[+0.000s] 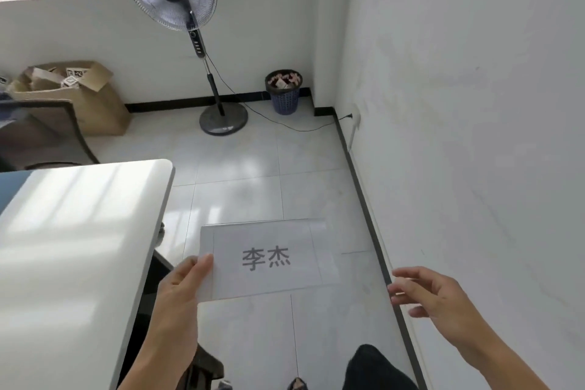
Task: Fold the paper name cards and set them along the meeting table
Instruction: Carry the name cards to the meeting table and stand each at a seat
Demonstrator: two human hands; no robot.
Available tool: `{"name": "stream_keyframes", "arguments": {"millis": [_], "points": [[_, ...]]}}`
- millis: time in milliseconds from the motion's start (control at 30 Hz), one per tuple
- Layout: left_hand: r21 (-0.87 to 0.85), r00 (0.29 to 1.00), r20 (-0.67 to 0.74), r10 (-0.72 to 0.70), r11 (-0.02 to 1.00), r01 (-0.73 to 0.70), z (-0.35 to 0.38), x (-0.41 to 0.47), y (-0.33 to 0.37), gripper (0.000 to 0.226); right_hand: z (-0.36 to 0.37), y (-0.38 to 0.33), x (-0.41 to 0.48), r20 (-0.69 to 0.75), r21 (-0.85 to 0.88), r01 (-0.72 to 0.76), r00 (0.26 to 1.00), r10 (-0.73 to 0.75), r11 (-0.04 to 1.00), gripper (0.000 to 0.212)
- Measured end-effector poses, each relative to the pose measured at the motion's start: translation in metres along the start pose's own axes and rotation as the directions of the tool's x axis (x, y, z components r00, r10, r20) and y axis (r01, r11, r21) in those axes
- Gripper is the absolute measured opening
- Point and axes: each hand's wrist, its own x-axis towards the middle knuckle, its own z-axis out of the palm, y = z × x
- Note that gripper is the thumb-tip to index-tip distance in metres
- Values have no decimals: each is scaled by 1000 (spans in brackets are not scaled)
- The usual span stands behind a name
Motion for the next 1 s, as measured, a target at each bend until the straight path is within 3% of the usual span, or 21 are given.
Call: {"name": "stream_keyframes", "arguments": {"millis": [233,467,700,900,1000], "points": [[-12,997,-74,-4,1000,4,57,163,29,20,-6,-62,180,25,-57,-48,998,49,997,13],[-31,953,-302,-11,1000,2,88,305,82,13,13,-190,379,171,-146,36,985,-10,989,13],[-142,852,-523,-42,989,-39,75,404,122,15,103,-332,531,444,-249,206,892,-78,946,13],[-185,801,-590,-99,983,-15,18,519,149,20,208,-397,642,504,-287,203,863,-33,936,15],[-175,796,-601,-79,984,-35,-3,581,195,17,255,-443,679,552,-300,194,834,4,934,15]]}}
